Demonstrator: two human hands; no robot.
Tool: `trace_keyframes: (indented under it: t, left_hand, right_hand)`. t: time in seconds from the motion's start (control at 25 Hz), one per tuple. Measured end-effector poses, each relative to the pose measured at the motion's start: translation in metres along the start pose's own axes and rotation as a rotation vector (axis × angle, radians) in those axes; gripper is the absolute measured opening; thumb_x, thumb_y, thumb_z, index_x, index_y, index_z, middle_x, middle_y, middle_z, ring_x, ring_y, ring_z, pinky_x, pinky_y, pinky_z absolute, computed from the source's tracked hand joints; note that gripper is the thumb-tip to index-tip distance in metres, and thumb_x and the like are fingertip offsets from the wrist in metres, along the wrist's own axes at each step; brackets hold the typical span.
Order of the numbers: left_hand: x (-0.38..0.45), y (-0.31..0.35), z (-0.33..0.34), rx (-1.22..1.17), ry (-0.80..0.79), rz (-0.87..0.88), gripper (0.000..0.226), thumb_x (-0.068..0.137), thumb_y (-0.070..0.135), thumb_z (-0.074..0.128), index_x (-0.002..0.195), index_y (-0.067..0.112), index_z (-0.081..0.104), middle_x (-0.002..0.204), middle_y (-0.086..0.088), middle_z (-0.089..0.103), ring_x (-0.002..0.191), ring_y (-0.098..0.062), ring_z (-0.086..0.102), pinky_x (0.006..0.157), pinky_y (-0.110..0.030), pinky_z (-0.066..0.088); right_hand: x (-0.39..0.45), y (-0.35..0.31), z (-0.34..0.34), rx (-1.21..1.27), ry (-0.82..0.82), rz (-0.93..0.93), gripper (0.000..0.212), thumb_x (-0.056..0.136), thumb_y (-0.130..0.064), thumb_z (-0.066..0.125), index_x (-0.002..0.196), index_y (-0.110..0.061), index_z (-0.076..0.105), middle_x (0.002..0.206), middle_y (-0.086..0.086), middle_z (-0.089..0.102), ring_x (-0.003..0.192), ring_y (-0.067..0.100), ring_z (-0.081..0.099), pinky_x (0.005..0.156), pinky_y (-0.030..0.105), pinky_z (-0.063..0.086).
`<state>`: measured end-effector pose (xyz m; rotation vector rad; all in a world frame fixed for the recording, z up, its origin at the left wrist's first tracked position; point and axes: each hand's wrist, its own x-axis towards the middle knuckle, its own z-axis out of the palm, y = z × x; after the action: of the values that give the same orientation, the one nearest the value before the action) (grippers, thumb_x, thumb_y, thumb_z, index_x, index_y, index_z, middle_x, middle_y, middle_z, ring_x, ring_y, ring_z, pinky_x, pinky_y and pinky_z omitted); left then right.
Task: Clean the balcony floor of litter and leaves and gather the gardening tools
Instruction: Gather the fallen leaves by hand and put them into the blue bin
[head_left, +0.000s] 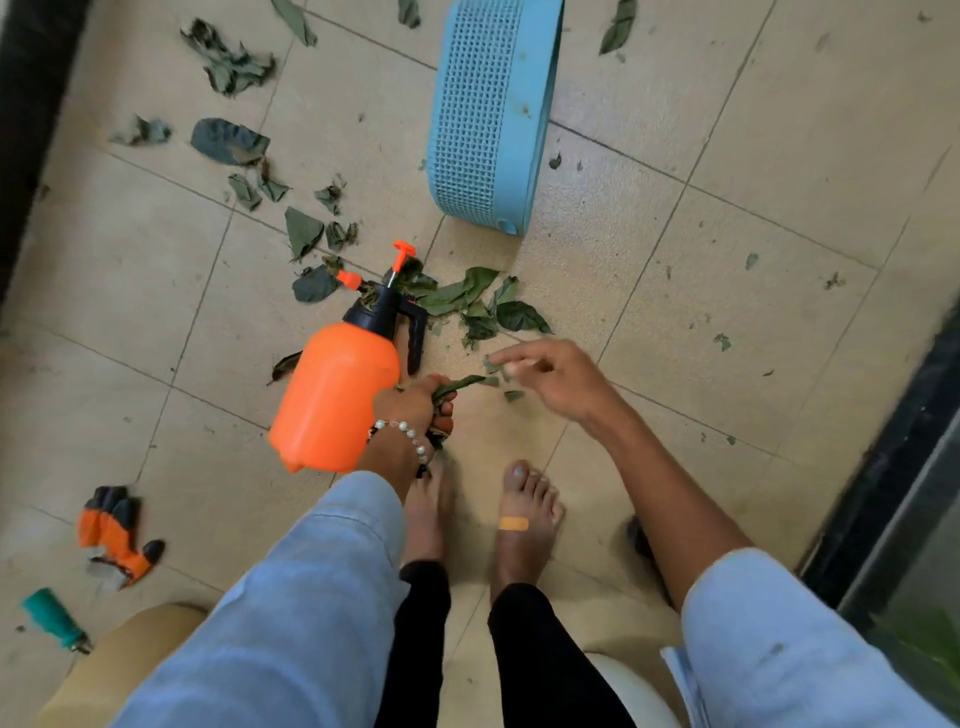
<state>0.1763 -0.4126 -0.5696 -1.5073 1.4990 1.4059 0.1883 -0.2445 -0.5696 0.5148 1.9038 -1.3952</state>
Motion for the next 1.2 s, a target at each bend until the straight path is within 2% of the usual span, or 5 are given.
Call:
trace_keyframes:
  t: [0.32, 0.64, 0.88, 1.04, 1.2]
  left_hand:
    - [0.073, -0.019, -0.01, -0.093, -0.066, -0.025, 0.02, 0.098, 0.001, 0.046, 0.085, -0.006, 0.059, 0.077, -0.024, 0.062, 0.058, -0.031, 0.063, 0.04, -0.028, 0.053]
    - [0.099, -0.025, -0.01, -0.029, -0.103, 0.042, 0.028, 0.095, -0.007, 0.043, 0.079, -0.001, 0.065, 0.062, -0.013, 0.066, 0.049, -0.021, 0.062, 0.046, -0.03, 0.056]
    - [0.086, -0.026, -0.01, 0.03, -0.059, 0.047, 0.024, 0.093, -0.011, 0.045, 0.083, -0.005, 0.066, 0.064, -0.014, 0.059, 0.033, -0.014, 0.048, 0.04, -0.02, 0.049]
    - [0.084, -0.027, -0.007, 0.054, -0.064, 0.074, 0.022, 0.093, -0.01, 0.046, 0.084, -0.004, 0.065, 0.065, -0.014, 0.059, 0.03, -0.013, 0.047, 0.039, -0.02, 0.048]
    - [0.086, -0.031, -0.008, 0.046, -0.095, 0.073, 0.021, 0.094, -0.007, 0.047, 0.081, -0.001, 0.063, 0.066, -0.015, 0.059, 0.033, -0.013, 0.049, 0.04, -0.019, 0.048]
  right_hand:
    - [0.109, 0.06, 0.068, -0.982, 0.113, 0.087, 0.097, 0.08, -0.053, 0.065, 0.151, -0.016, 0.011, 0.158, 0.019, 0.002, 0.143, 0.045, 0.005, 0.114, 0.053, 0.018]
    - [0.12, 0.102, 0.082, -0.883, 0.467, -0.317, 0.021, 0.063, 0.017, 0.069, 0.079, 0.004, 0.071, 0.083, 0.02, 0.065, 0.08, 0.036, 0.061, 0.058, 0.029, 0.048]
    - [0.093, 0.085, 0.046, -0.258, 0.387, -0.038, 0.036, 0.078, 0.005, 0.069, 0.109, -0.012, 0.065, 0.086, 0.007, 0.067, 0.076, 0.015, 0.063, 0.07, 0.019, 0.051]
    - [0.071, 0.112, 0.078, -0.721, 0.161, -0.045, 0.065, 0.089, 0.002, 0.054, 0.146, -0.017, 0.03, 0.099, 0.012, 0.059, 0.089, 0.026, 0.058, 0.076, 0.034, 0.048]
    - [0.077, 0.139, 0.089, -0.972, 0.167, -0.119, 0.03, 0.098, -0.021, 0.042, 0.123, -0.007, 0.053, 0.112, 0.013, 0.054, 0.102, 0.028, 0.051, 0.084, 0.038, 0.043]
